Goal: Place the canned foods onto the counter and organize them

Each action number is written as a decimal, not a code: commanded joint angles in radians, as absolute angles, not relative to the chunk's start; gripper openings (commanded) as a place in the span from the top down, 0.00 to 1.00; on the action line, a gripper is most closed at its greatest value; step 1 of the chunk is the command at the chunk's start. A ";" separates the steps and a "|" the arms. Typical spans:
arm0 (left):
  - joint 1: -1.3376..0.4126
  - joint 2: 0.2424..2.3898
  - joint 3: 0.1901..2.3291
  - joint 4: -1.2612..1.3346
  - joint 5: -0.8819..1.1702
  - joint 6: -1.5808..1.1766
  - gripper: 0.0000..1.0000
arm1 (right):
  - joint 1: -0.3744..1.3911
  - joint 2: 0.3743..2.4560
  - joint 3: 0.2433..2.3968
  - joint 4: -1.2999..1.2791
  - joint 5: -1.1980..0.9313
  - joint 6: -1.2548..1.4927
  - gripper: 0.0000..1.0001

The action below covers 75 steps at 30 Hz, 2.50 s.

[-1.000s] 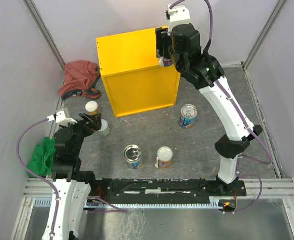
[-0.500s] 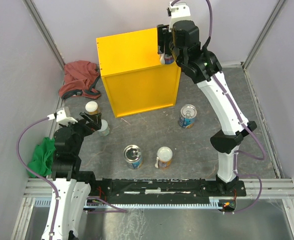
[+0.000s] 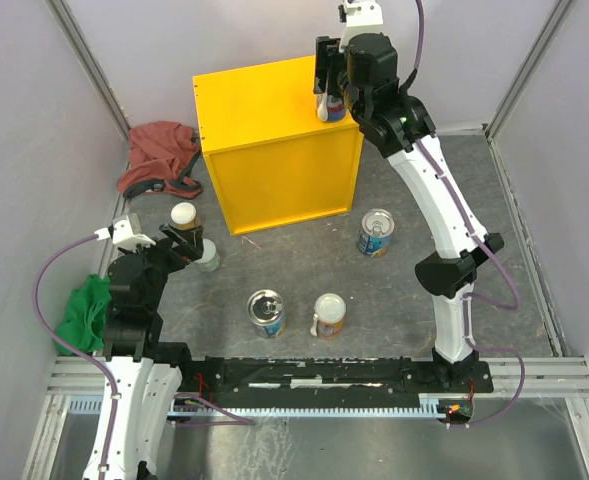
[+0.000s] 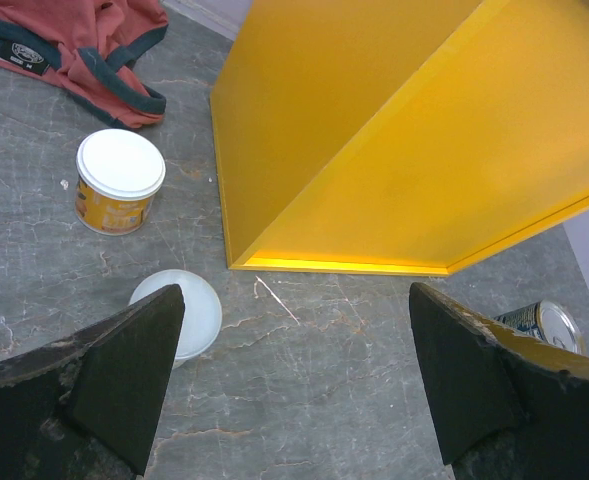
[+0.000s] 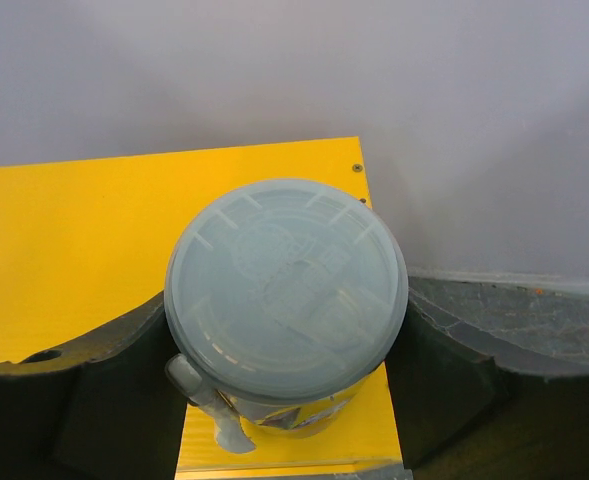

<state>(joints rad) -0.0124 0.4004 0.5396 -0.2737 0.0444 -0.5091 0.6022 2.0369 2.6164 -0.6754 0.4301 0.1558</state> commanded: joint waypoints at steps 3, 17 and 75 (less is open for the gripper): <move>-0.009 0.395 0.548 -0.209 0.030 -0.486 0.01 | 0.579 2.055 2.635 -0.478 0.380 0.171 0.94; -0.009 0.421 0.498 -0.151 0.016 -0.495 0.02 | 0.537 2.191 2.664 -0.349 0.337 0.159 0.86; -0.009 0.367 0.445 -0.082 0.061 -0.544 0.02 | 0.516 2.053 2.412 -0.166 0.245 0.053 0.01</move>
<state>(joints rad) -0.0124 0.3962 0.4171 -0.0895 0.0547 -0.5117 0.5159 2.1941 2.4527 -0.1997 0.2615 0.0345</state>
